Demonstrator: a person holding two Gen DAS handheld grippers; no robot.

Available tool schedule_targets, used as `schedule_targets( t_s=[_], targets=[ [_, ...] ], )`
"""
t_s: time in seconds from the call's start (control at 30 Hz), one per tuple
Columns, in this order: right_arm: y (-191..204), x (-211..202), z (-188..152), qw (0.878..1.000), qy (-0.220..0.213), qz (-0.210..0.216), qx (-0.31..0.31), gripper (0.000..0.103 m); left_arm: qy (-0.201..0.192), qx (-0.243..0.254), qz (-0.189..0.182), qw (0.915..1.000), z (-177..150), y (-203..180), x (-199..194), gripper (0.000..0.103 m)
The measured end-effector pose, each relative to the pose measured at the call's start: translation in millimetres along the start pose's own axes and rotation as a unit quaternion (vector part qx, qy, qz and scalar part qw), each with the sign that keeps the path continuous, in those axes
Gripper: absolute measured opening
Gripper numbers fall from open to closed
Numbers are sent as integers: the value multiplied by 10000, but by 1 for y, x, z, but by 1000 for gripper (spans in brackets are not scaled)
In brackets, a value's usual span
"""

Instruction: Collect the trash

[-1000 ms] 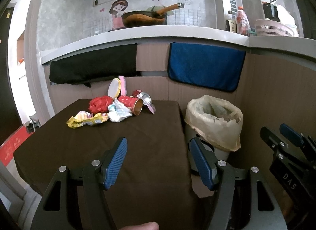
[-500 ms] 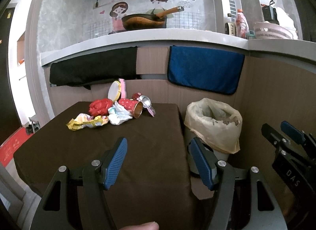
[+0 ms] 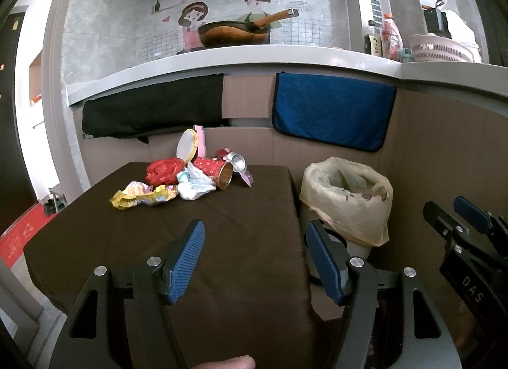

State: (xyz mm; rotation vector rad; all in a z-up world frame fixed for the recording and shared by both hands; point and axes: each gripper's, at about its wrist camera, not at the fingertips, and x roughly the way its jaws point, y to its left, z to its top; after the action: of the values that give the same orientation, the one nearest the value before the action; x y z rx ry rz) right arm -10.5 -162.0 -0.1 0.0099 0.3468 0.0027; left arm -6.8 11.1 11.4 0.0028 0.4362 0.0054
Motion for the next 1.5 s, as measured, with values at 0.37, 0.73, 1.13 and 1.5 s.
schedule_targets(
  t_s=[0.37, 0.73, 1.13, 1.5],
  targets=[
    [-1, 1, 0, 10000, -4, 6, 7, 53, 5, 3, 5, 10000, 0, 0, 1, 67],
    [-1, 1, 0, 10000, -1, -5, 10, 53, 22, 3, 7, 10000, 2, 3, 0, 67],
    [-2, 3, 0, 10000, -39, -16, 15, 53, 46, 36, 0, 10000, -2, 9, 5, 67],
    [33, 62, 49, 9971, -369, 665, -71, 57, 326, -380, 817, 9954, 47, 121, 70, 62]
  ],
)
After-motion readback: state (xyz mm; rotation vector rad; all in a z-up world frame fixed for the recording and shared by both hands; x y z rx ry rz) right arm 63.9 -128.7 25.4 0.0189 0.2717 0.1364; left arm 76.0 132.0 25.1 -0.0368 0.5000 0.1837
